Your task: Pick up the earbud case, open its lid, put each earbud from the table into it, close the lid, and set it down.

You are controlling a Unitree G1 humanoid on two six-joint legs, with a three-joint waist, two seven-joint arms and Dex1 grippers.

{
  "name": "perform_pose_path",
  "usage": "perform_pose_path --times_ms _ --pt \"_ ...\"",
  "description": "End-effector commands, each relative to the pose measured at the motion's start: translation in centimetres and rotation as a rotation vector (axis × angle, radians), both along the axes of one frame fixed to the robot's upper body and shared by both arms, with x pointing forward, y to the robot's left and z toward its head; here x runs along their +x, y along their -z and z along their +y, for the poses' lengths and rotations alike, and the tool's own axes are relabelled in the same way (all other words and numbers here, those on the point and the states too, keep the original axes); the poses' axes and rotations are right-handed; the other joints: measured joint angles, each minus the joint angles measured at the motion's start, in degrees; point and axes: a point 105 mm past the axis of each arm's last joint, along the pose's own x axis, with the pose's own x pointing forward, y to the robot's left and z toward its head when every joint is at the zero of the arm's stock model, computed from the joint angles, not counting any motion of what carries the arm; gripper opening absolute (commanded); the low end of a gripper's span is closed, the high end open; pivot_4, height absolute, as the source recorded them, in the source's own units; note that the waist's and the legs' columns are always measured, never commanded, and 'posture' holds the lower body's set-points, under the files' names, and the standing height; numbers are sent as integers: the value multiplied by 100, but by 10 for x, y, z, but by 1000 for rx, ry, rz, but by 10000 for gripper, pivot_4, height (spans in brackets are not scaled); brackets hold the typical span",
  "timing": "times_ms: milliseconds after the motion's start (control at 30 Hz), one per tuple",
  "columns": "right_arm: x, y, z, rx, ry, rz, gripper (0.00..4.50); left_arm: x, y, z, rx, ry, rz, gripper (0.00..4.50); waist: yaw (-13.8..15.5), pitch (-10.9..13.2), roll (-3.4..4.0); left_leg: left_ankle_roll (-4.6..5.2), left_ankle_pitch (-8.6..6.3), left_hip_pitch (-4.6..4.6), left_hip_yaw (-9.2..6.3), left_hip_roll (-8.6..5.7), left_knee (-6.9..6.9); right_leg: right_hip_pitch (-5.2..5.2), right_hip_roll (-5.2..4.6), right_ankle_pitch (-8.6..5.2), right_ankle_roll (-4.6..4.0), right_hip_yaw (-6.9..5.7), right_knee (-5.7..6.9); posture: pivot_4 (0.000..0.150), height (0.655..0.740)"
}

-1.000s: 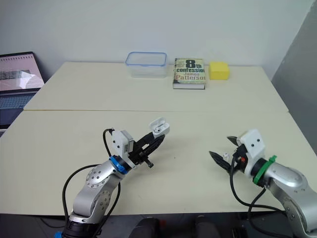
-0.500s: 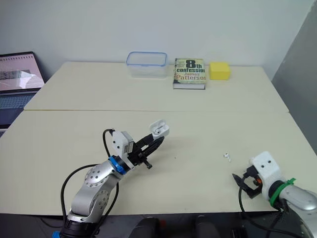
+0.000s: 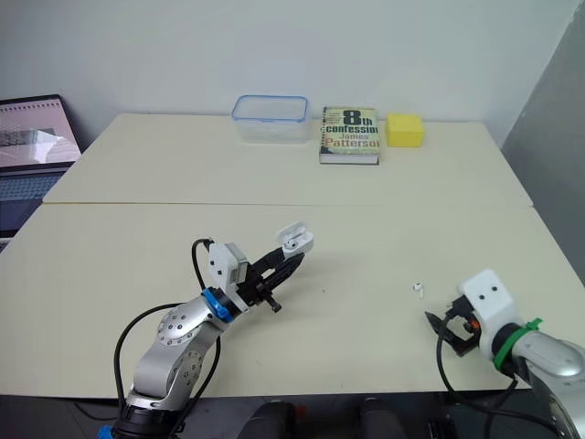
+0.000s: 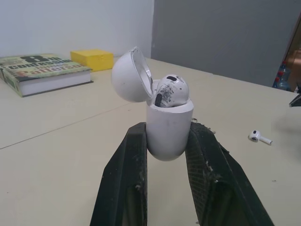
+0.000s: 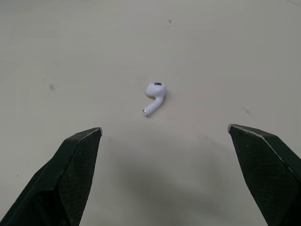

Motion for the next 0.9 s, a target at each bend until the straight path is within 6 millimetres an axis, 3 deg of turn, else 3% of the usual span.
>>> perform_pose_path --times_ms 33,200,467,567,900 --pt "13 3 5 5 31 -26 45000 -2 -11 -4 -10 14 -47 7717 1 0 -1 0 0 -1 1 -2 -1 0 -1 0 1 1 -2 1500 7400" --pt "39 18 6 31 148 -63 45000 -3 -10 -4 -8 15 -48 7717 0 -1 2 0 0 -6 0 -4 -1 -3 -1 4 6 3 -6 1500 7400" --pt "45 33 9 66 207 -54 45000 -4 -10 -2 -3 5 -48 7717 1 -2 3 0 0 -1 0 -1 -1 1 -1 9 9 4 -3 1500 7400" --pt "42 35 9 99 221 -23 39145 -4 -10 -1 -2 2 -49 7717 0 -3 4 1 1 5 1 0 1 6 0 14 6 5 -3 1500 7400" --pt "31 30 22 157 123 57 4287 -5 -9 -2 1 2 -47 7717 12 -3 5 1 1 2 -1 -1 0 6 -1 14 6 3 -6 1500 7400"
